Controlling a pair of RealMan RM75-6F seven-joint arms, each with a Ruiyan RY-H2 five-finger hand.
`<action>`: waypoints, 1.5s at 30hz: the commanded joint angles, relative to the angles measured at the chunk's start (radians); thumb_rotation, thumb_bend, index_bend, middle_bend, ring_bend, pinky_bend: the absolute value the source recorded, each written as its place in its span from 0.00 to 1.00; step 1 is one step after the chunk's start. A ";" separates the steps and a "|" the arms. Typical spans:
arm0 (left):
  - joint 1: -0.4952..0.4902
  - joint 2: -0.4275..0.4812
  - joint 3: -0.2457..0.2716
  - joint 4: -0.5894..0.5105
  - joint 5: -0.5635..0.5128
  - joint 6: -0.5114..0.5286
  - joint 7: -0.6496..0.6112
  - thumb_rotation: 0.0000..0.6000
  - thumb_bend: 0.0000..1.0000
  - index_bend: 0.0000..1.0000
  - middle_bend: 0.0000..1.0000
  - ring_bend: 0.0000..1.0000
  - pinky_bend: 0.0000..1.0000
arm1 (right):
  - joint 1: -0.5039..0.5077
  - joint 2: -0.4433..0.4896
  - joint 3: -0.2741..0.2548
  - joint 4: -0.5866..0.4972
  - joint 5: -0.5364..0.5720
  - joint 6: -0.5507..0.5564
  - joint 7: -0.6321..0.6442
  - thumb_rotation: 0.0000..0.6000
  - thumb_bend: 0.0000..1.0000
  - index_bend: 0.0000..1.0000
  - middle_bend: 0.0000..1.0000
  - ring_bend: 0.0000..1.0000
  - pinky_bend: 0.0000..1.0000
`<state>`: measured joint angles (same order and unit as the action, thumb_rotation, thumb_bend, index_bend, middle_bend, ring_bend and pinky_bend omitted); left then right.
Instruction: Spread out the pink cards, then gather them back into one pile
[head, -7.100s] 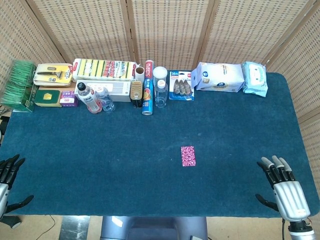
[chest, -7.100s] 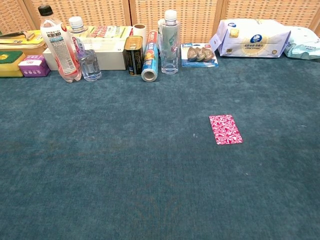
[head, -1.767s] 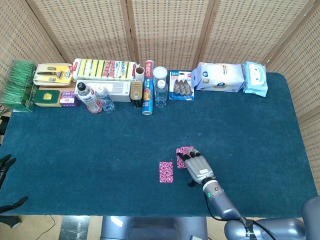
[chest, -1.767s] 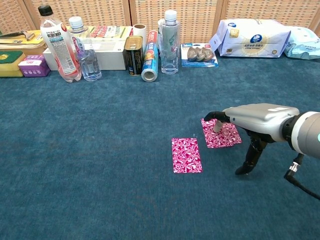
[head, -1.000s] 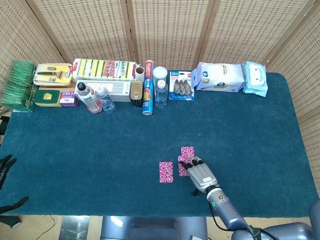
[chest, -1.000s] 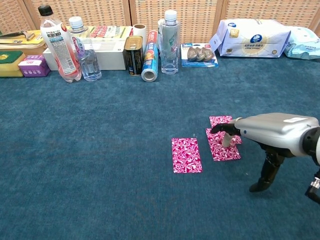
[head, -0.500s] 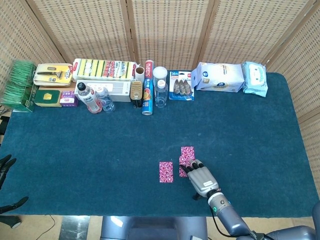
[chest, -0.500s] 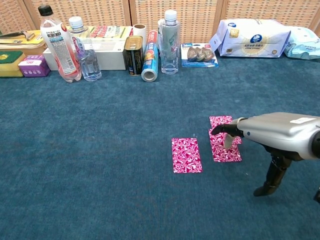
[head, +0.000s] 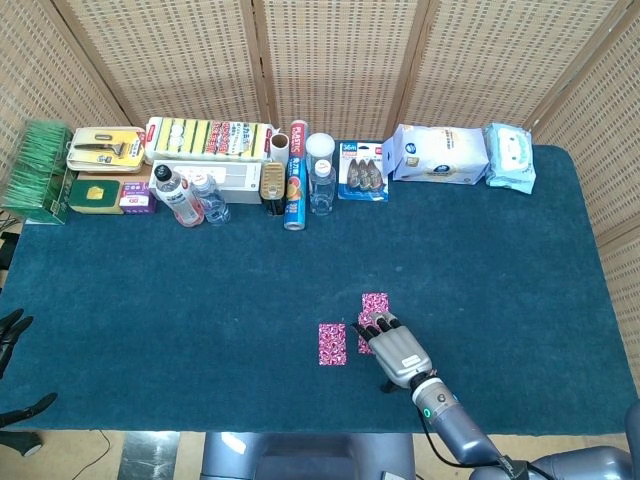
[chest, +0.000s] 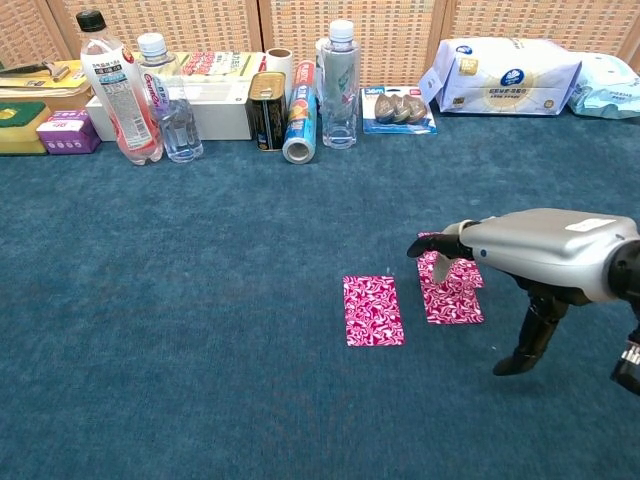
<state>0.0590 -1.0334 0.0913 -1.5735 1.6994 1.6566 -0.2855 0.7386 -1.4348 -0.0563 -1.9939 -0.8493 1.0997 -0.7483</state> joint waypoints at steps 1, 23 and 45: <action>0.000 0.000 0.000 0.000 0.000 -0.001 0.001 1.00 0.07 0.00 0.00 0.00 0.00 | -0.004 0.002 -0.008 0.012 -0.014 -0.016 0.018 1.00 0.00 0.07 0.23 0.01 0.02; -0.002 0.003 -0.001 0.000 -0.005 -0.003 -0.009 1.00 0.07 0.00 0.00 0.00 0.00 | 0.016 -0.024 0.002 0.111 -0.034 -0.105 0.081 1.00 0.00 0.09 0.23 0.01 0.03; -0.001 -0.002 0.002 -0.005 -0.001 -0.007 0.008 1.00 0.07 0.00 0.00 0.00 0.00 | -0.036 0.068 -0.046 0.104 -0.077 -0.083 0.134 1.00 0.00 0.10 0.27 0.03 0.05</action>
<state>0.0577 -1.0353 0.0929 -1.5786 1.6989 1.6496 -0.2776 0.7052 -1.3705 -0.1012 -1.8911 -0.9253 1.0160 -0.6181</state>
